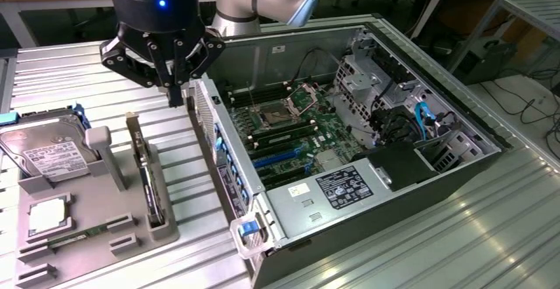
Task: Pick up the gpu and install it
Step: 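Reach for the gpu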
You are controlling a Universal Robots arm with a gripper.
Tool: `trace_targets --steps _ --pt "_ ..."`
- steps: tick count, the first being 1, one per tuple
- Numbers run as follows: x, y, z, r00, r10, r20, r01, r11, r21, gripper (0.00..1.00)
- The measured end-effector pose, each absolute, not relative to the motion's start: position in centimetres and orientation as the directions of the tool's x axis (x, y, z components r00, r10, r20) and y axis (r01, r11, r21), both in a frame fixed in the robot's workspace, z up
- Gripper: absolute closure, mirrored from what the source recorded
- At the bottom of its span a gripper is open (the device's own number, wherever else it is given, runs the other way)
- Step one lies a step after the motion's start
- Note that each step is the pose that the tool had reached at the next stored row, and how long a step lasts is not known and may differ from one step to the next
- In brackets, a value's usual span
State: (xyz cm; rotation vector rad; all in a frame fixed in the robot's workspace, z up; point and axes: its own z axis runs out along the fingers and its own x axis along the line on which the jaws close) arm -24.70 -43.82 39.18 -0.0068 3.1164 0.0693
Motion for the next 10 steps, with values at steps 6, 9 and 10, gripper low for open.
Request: trace_targets --steps 6,9,10 --pt "-25.9 -44.0 39.2 -1.000 -0.008 -0.024 -0.009 0.999 0.044 0.89" --pt "-27.2 -44.3 39.1 -1.000 -0.012 -0.024 -0.013 0.999 0.044 0.89" --pt "-27.6 -44.4 39.1 -1.000 -0.013 -0.024 -0.014 0.999 0.044 0.89"
